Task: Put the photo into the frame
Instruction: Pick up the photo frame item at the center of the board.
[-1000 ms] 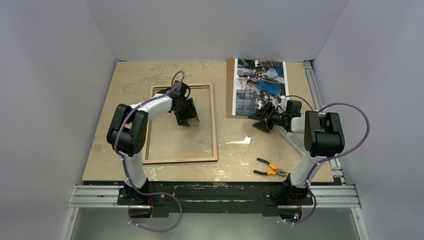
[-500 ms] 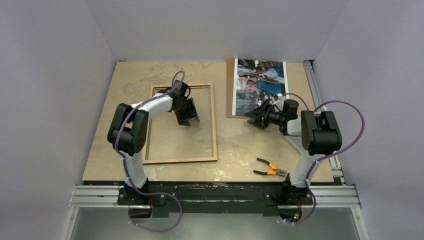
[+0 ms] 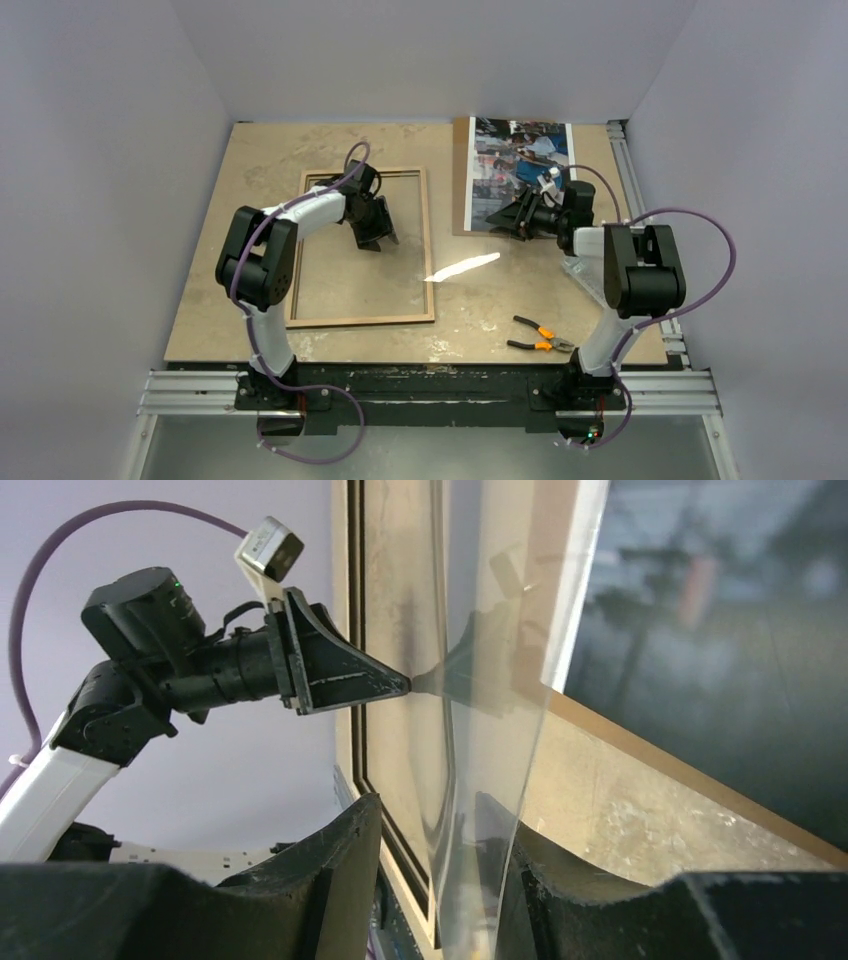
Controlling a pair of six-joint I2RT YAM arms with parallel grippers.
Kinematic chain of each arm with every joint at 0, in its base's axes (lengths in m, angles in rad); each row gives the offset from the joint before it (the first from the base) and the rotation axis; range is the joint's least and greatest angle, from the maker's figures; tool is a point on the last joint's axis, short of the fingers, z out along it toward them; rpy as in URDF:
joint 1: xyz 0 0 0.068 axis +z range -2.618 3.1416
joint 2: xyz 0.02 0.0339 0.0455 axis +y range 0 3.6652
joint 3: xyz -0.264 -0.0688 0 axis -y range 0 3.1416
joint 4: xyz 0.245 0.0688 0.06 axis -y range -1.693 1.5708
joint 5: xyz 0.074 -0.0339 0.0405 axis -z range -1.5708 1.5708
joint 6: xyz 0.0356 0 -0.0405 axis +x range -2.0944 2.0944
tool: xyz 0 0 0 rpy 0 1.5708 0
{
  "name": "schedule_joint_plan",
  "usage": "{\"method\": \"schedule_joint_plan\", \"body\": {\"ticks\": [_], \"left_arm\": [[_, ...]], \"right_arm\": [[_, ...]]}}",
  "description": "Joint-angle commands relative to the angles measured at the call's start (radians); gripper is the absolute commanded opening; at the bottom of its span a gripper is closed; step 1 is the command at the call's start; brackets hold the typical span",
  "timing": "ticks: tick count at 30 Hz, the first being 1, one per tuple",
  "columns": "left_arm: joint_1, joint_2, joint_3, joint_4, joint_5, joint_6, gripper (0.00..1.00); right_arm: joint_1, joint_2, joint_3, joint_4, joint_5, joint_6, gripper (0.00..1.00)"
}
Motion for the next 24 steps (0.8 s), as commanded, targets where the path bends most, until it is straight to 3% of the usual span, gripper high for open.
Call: {"method": "schedule_joint_plan", "body": {"ticks": [1,8,17,24], "left_arm": [[-0.001,0.041,0.006,-0.012,-0.025,0.022,0.48],[-0.001,0.044,0.012,-0.019,-0.026,0.025,0.47],[-0.001,0.012,0.014,-0.024,-0.03,0.028,0.48],[-0.001,-0.074,0.012,-0.025,0.003,0.058,0.58]], "right_arm": [[0.0,-0.06,0.082,-0.085,0.011,-0.077,0.4],[0.001,-0.052,0.136,-0.16,0.028,-0.115,0.37],[0.0,-0.102,0.166,-0.359,0.076,-0.244,0.01],[0.0,-0.208,0.216,-0.562,0.149,-0.336,0.0]]}}
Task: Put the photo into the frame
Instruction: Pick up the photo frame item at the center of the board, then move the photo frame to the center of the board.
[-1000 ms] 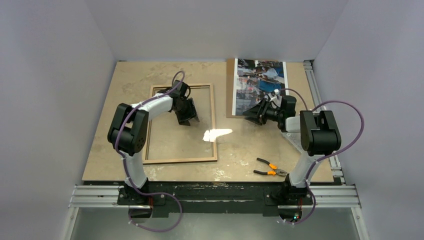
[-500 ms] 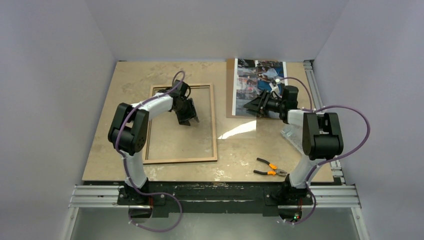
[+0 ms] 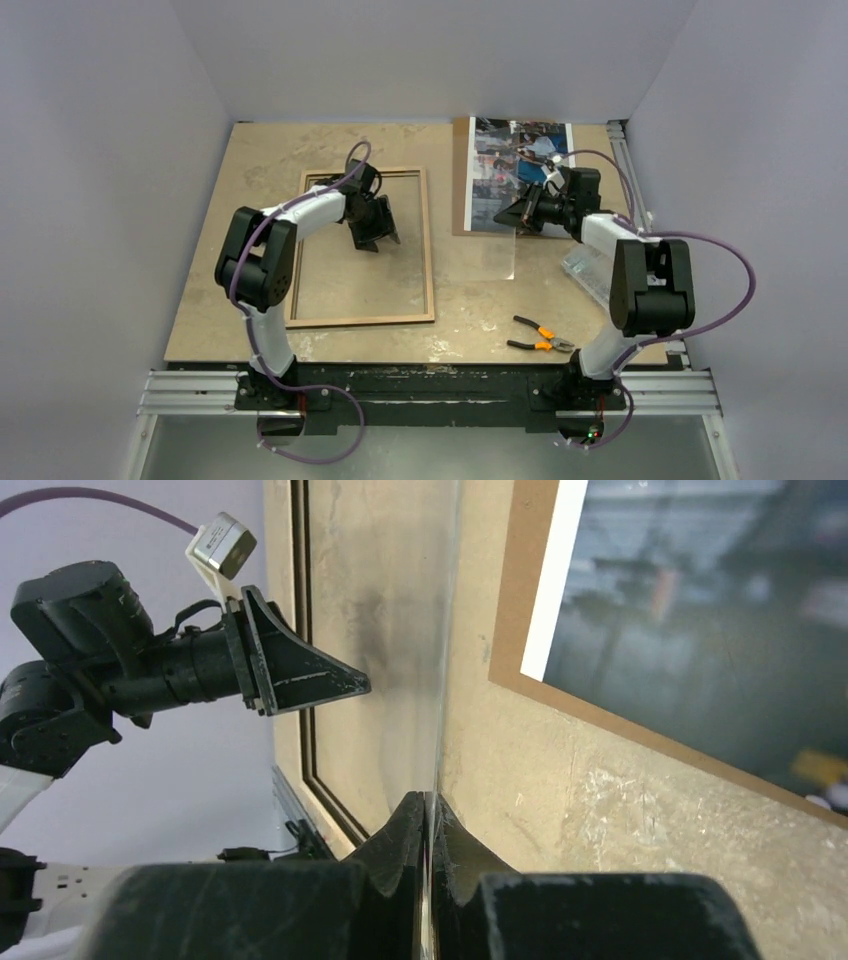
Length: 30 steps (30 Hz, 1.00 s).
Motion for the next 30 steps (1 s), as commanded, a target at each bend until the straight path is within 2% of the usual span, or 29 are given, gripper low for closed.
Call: {"method": "schedule_joint_plan", "body": {"ticks": [1,6,15,23,26,30], "left_arm": [[0.0,-0.077,0.001,0.002,0.026,0.042,0.6],[-0.008,-0.074,-0.026,0.106,0.131,-0.003,0.65],[-0.093,-0.005,0.063,0.064,0.093,-0.022,0.65],[-0.145,0.063,0.124,0.051,0.096,-0.038,0.63],[-0.164,0.095,0.152,0.035,0.09,-0.046,0.58],[-0.191,0.128,0.177,0.021,0.089,-0.053,0.42]], "right_arm": [[0.0,-0.123,0.092,-0.191,0.079,-0.11,0.0],[-0.002,-0.247,0.169,-0.393,0.19,-0.15,0.0],[-0.018,-0.449,0.259,-0.614,0.332,-0.145,0.0],[-0.026,-0.519,0.374,-0.78,0.394,-0.178,0.0],[-0.027,-0.535,0.403,-0.812,0.392,-0.179,0.0],[-0.027,-0.545,0.45,-0.849,0.363,-0.177,0.0]]}}
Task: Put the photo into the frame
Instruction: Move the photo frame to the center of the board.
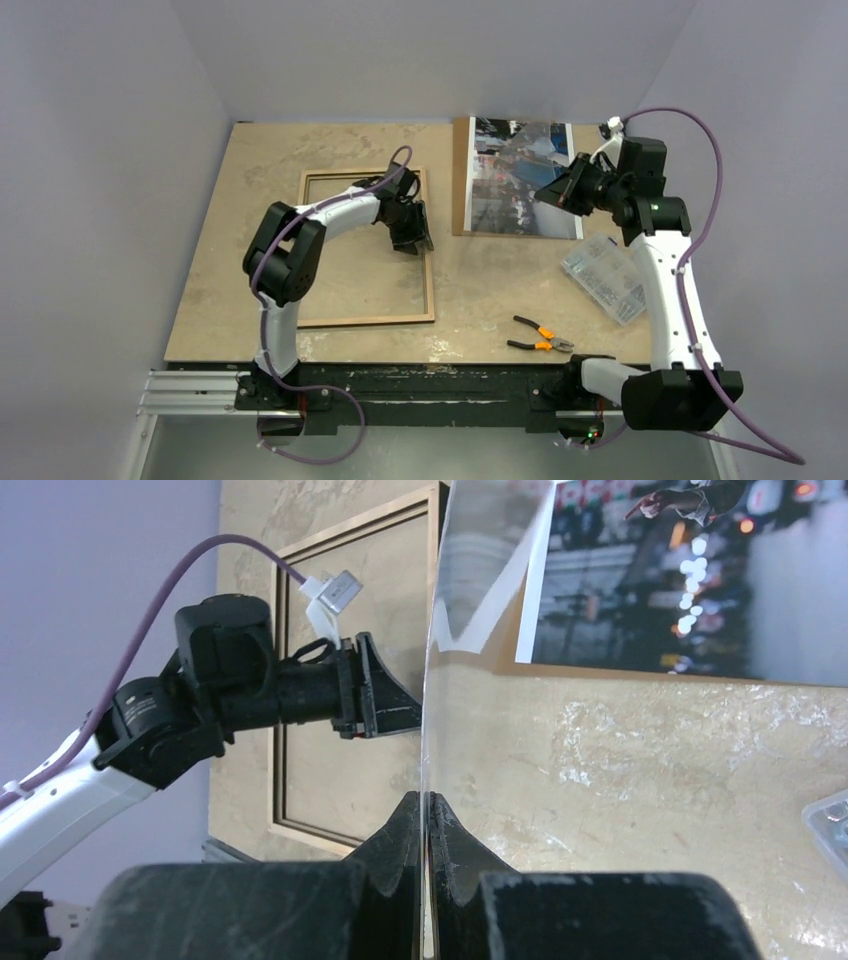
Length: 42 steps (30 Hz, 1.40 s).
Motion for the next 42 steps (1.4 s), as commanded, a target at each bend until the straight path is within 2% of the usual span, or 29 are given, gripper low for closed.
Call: {"method": "schedule_joint_plan", "body": {"ticks": [1,7,16,19,28,31,38,40,42], "left_arm": [[-0.031,0.031,0.058,-0.018,0.004,-0.019,0.4],[-0.065,0.063,0.075,-0.029,0.02,-0.034,0.21],[-0.145,0.003,0.01,0.029,0.026,-0.112,0.05],[-0.176,0.002,0.006,0.073,0.041,-0.154,0.03],[-0.242,0.058,0.092,0.043,0.039,-0.195,0.01],[-0.242,0.045,0.09,0.049,0.038,-0.201,0.08],[-0.221,-0.078,0.075,0.042,-0.002,-0.139,0.54],[-0.194,-0.142,0.047,0.057,-0.009,-0.119,0.64],[-0.153,-0.212,0.002,0.089,0.006,-0.105,0.68]], "right_arm": [[-0.003,-0.034,0.084,-0.048,-0.018,-0.009,0.0],[-0.003,-0.062,0.095,-0.054,-0.014,0.0,0.0],[-0.003,-0.081,0.131,-0.099,0.071,-0.037,0.0],[-0.005,-0.085,0.147,-0.113,0.105,-0.049,0.0],[-0.005,-0.088,0.172,-0.154,0.152,-0.079,0.0],[-0.005,-0.089,0.169,-0.155,0.154,-0.08,0.0],[-0.005,-0.09,0.166,-0.142,0.113,-0.075,0.0],[-0.005,-0.091,0.174,-0.139,0.099,-0.073,0.0],[-0.005,-0.091,0.184,-0.131,0.076,-0.072,0.0]]}}
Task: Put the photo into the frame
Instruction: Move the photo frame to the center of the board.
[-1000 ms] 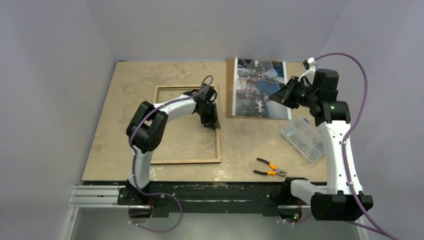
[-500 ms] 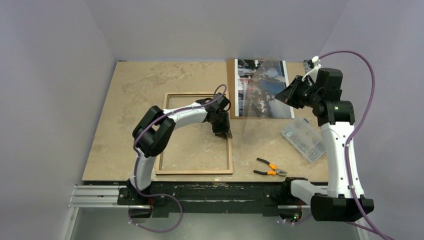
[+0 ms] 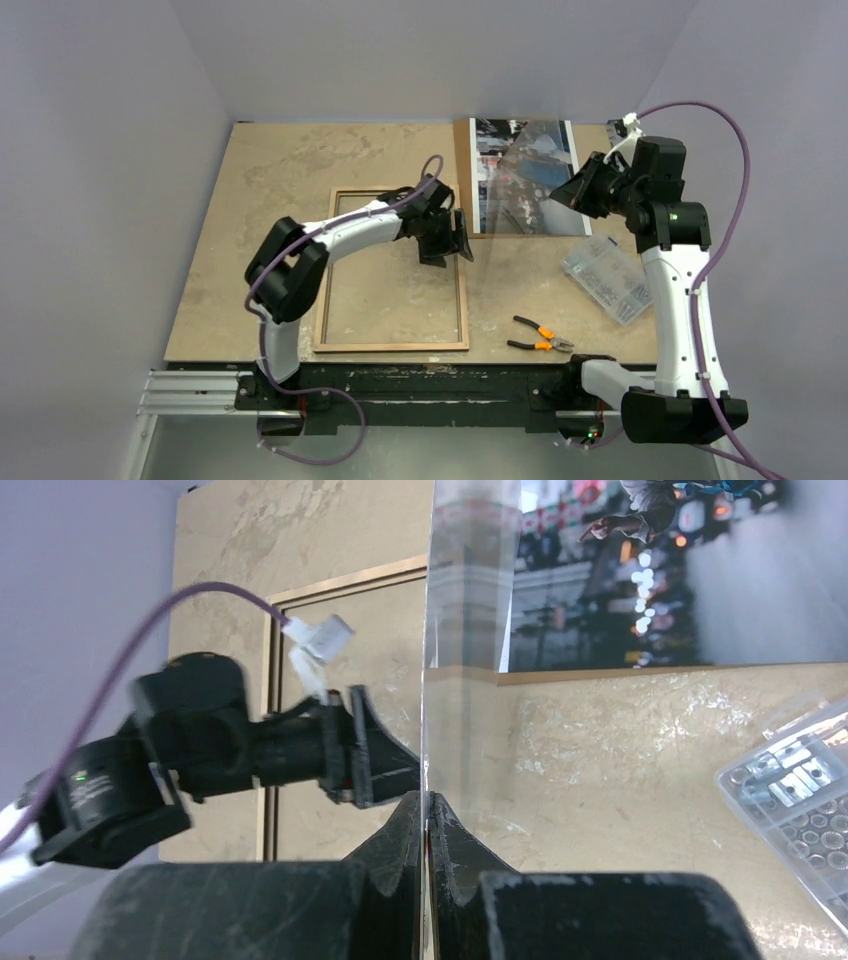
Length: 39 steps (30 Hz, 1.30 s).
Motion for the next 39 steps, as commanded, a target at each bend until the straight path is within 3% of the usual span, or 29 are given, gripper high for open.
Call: {"method": "schedule_joint_plan", "body": {"ticks": [1,5,10,14,19,26,33,39], "left_arm": [[0.097,-0.225,-0.063,0.091,0.031,0.051,0.68],[0.228,-0.349,-0.19,0.17,0.124,0.063,0.67],[0.415,-0.48,-0.338,0.082,0.106,0.15,0.65],[0.561,-0.571,-0.39,-0.106,-0.054,0.224,0.62],[0.573,-0.571,-0.359,-0.333,-0.362,0.289,0.6],[0.573,-0.42,-0.334,-0.426,-0.507,0.298,0.58],[0.572,-0.298,-0.352,-0.335,-0.36,0.334,0.51],[0.521,-0.302,-0.366,-0.273,-0.306,0.353,0.37]], "right_arm": [[-0.003,-0.029,0.068,0.041,-0.056,-0.001,0.0],[-0.002,-0.003,0.088,0.068,-0.14,0.017,0.0],[0.0,0.01,0.047,0.176,-0.254,0.103,0.0],[0.024,-0.011,-0.057,0.343,-0.324,0.237,0.0],[0.13,-0.002,-0.154,0.488,-0.319,0.335,0.0],[0.189,0.01,-0.284,0.665,-0.315,0.439,0.0],[0.195,0.011,-0.371,0.73,-0.317,0.476,0.0],[0.195,0.014,-0.383,0.708,-0.305,0.457,0.0]]}}
